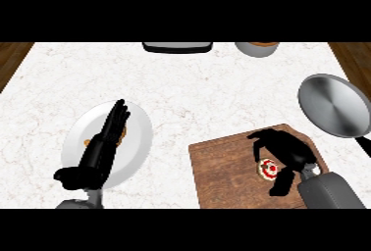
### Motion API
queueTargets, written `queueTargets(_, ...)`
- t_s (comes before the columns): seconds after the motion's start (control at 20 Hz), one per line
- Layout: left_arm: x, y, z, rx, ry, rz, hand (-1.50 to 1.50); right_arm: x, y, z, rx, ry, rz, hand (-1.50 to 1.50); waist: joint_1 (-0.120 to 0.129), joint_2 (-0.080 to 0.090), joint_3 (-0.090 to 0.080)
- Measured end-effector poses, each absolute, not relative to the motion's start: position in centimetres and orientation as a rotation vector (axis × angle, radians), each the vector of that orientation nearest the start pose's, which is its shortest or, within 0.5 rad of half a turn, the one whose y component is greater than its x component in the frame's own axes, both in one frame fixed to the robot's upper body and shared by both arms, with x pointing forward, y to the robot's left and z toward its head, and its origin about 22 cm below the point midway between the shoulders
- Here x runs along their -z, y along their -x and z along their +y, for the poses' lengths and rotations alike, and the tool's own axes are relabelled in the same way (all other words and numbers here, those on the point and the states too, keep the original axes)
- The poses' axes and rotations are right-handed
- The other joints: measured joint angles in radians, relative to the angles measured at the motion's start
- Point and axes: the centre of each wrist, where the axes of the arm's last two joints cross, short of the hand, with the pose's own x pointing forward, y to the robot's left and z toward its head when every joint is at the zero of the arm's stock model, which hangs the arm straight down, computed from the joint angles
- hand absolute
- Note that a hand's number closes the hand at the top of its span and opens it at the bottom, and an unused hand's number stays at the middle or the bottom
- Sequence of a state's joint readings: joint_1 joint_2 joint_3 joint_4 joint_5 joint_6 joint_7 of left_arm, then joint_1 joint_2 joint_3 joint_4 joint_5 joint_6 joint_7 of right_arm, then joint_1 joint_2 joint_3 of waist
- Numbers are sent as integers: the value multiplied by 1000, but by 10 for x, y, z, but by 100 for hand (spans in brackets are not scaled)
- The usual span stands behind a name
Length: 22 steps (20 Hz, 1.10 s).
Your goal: Pick the cupcake from the cutting board and place it in the pan
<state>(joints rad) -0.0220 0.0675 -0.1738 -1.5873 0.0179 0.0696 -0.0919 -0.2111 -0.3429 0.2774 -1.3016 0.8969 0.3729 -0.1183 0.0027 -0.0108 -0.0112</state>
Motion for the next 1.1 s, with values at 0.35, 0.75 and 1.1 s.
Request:
queueTargets(0.35,-12,-244,202,125,62,-1695,0,5,-283,-253,-1483,474,-1245,150,-2,2,2)
queueTargets(0.75,-9,-243,206,123,60,-1690,0,-15,-280,-228,-1220,684,-1261,150,-10,6,8)
queueTargets(1.1,-8,-245,202,121,56,-1691,0,-59,-272,-208,-986,970,-1383,150,-14,6,10)
